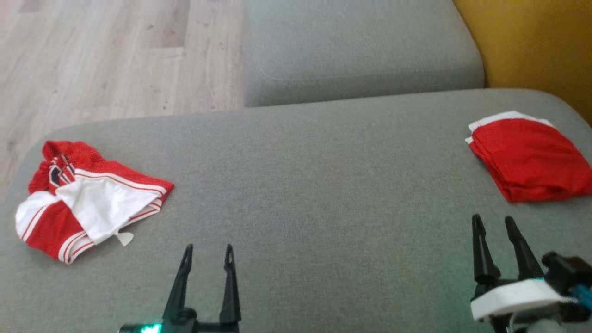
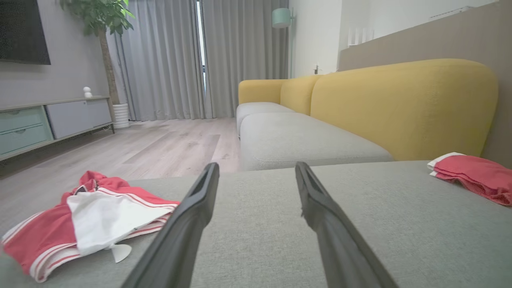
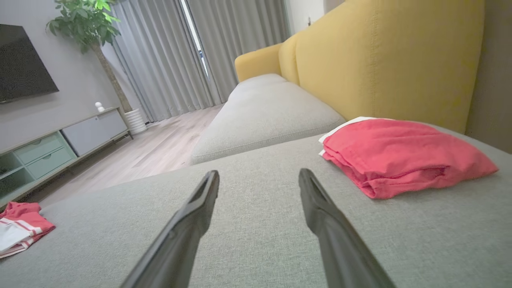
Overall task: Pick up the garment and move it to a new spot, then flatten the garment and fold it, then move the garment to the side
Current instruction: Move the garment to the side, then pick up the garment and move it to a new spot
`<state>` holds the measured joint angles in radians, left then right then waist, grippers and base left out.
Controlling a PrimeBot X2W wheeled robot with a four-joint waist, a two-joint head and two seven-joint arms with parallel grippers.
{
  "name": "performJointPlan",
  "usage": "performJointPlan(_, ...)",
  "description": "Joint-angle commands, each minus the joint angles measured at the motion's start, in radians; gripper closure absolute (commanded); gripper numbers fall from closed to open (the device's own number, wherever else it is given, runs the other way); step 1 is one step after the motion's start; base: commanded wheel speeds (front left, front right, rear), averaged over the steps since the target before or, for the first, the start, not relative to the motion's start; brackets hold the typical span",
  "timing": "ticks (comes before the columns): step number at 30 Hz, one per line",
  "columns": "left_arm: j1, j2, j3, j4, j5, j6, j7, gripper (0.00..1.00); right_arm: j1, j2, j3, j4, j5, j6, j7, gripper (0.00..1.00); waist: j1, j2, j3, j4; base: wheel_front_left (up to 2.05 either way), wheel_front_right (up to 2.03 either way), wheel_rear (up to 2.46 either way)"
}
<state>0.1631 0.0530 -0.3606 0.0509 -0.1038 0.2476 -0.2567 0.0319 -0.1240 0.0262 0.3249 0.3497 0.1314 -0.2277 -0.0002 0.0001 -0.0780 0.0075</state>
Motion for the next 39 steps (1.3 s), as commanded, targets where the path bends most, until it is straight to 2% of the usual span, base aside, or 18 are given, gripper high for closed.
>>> performJointPlan(1, -0.011, -0.002, 0.043, -0.044, 0.009, 0.011, -0.005, 0.0, -0.005, 0.0, 0.008, -0.048, -0.032, -0.001, -0.023, 0.0, 0.0002, -0.0001, -0.016, 0.012, 0.0, 0.0, 0.0)
performJointPlan(7, 0.026, -0.002, 0.064, -0.069, 0.011, 0.008, -0.005, 0.0, 0.077, 0.036, -0.02, -0.125, -0.119, -0.001, -0.033, 0.0, 0.0002, -0.0001, -0.039, 0.028, 0.0, 0.0, 0.0)
performJointPlan(15, 0.055, 0.005, 0.07, -0.057, 0.033, -0.022, -0.005, 0.0, 0.212, 0.058, 0.025, -0.221, -0.204, -0.001, -0.034, 0.0, 0.0002, -0.0001, -0.064, 0.046, 0.0, 0.0, 0.0)
performJointPlan(24, 0.071, 0.002, 0.076, -0.022, 0.018, -0.043, -0.005, 0.0, 0.258, 0.069, 0.032, -0.252, -0.219, -0.001, -0.034, 0.0, 0.0002, -0.0001, -0.063, 0.042, 0.0, 0.0, 0.0)
performJointPlan(39, 0.069, -0.001, 0.081, 0.0, 0.015, -0.049, -0.005, 0.0, 0.252, 0.072, 0.031, -0.249, -0.235, -0.001, -0.034, 0.0, 0.0002, -0.0001, -0.056, 0.03, 0.0, 0.0, 0.0)
